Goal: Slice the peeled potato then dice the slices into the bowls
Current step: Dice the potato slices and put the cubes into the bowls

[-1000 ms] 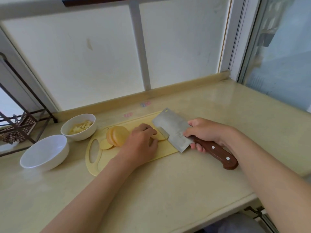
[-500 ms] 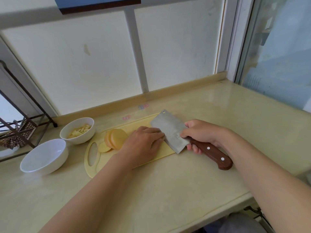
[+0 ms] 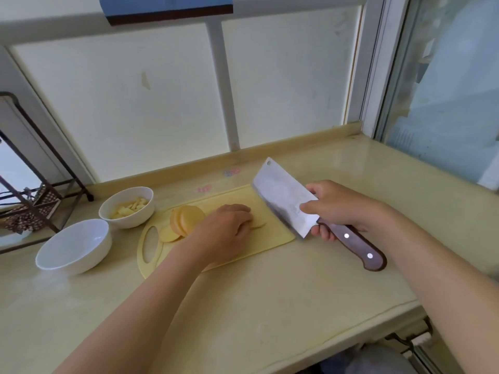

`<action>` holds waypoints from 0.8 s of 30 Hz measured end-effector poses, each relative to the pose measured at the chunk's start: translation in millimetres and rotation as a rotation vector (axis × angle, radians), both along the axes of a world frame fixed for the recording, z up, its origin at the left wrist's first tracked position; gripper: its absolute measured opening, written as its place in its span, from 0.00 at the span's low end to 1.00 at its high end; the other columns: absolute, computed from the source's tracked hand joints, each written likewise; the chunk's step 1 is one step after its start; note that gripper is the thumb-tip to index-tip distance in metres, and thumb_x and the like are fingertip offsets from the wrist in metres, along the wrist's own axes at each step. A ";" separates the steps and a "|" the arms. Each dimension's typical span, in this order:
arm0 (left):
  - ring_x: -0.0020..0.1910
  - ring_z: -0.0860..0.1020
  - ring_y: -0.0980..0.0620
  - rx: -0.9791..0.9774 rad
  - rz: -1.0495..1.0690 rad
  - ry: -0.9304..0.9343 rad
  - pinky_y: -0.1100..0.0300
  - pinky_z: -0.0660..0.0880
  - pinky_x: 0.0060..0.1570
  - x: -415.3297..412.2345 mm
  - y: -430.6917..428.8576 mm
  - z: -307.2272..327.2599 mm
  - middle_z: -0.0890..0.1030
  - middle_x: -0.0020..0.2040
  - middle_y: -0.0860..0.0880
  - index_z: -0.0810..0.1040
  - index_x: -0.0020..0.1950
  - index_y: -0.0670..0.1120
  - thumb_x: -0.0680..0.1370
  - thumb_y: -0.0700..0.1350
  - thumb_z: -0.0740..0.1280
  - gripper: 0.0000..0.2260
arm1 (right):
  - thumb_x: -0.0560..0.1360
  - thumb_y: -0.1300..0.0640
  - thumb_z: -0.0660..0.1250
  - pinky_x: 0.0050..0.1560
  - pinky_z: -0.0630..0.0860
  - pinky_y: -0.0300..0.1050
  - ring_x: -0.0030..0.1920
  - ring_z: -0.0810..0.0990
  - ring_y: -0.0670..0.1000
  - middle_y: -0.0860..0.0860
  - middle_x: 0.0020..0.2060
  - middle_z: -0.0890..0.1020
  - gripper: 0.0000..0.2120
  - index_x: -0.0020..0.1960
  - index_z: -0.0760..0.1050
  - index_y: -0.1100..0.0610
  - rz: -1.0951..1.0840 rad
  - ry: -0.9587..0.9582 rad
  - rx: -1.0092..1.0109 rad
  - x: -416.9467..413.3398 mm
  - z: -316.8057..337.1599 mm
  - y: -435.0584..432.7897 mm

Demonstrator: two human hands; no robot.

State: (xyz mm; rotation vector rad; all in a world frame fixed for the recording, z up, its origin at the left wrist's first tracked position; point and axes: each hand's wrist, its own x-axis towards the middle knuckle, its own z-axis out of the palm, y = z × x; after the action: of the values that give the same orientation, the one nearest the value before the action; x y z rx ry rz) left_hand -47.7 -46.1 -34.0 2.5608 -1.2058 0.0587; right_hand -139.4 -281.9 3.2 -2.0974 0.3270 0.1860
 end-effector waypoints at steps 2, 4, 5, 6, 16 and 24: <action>0.51 0.79 0.44 -0.194 0.087 -0.045 0.56 0.75 0.51 0.3 9.6 -3.5 0.81 0.53 0.46 0.81 0.53 0.41 0.73 0.43 0.60 0.14 | 0.85 0.58 0.58 0.31 0.80 0.48 0.31 0.82 0.55 0.60 0.36 0.83 0.05 0.56 0.72 0.54 0.041 -0.023 -0.117 5.1 11.8 -0.9; 0.43 0.78 0.47 -0.379 0.176 -0.123 0.58 0.73 0.42 0.0 18.4 -3.6 0.80 0.46 0.48 0.80 0.48 0.42 0.72 0.42 0.63 0.09 | 0.86 0.55 0.58 0.38 0.85 0.52 0.36 0.87 0.53 0.59 0.41 0.84 0.05 0.54 0.72 0.52 0.090 -0.022 -0.299 13.1 20.9 -3.1; 0.42 0.78 0.48 -0.438 0.207 -0.161 0.59 0.72 0.41 -1.0 21.3 -1.3 0.80 0.45 0.49 0.79 0.48 0.42 0.72 0.41 0.64 0.08 | 0.86 0.54 0.58 0.42 0.85 0.54 0.39 0.87 0.52 0.57 0.43 0.84 0.06 0.53 0.72 0.52 0.119 -0.041 -0.403 18.0 23.7 -4.0; 0.42 0.77 0.49 -0.486 0.231 -0.193 0.59 0.72 0.41 -1.9 22.8 2.8 0.80 0.45 0.50 0.79 0.48 0.42 0.73 0.40 0.65 0.06 | 0.86 0.54 0.59 0.45 0.83 0.55 0.41 0.87 0.52 0.55 0.44 0.83 0.07 0.52 0.72 0.53 0.149 -0.076 -0.499 23.5 25.2 -4.3; 0.46 0.79 0.54 -0.573 0.173 -0.200 0.62 0.77 0.47 11.1 27.3 3.1 0.78 0.53 0.55 0.77 0.67 0.47 0.79 0.39 0.66 0.16 | 0.85 0.57 0.58 0.62 0.65 0.55 0.41 0.74 0.45 0.45 0.37 0.78 0.14 0.42 0.68 0.47 0.260 -0.232 -0.770 72.3 10.1 6.1; 0.42 0.77 0.55 -0.598 0.254 -0.295 0.61 0.75 0.45 24.2 25.9 -0.7 0.81 0.49 0.50 0.80 0.61 0.44 0.78 0.33 0.66 0.14 | 0.84 0.56 0.62 0.69 0.63 0.55 0.41 0.75 0.44 0.44 0.35 0.77 0.10 0.44 0.74 0.47 0.252 -0.433 -0.712 92.7 5.3 5.3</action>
State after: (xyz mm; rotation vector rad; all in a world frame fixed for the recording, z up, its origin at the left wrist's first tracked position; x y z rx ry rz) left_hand -23.5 -20.1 -34.6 2.1869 -0.7787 0.7550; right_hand -46.7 -276.6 8.5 -2.7997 -0.1667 -0.2816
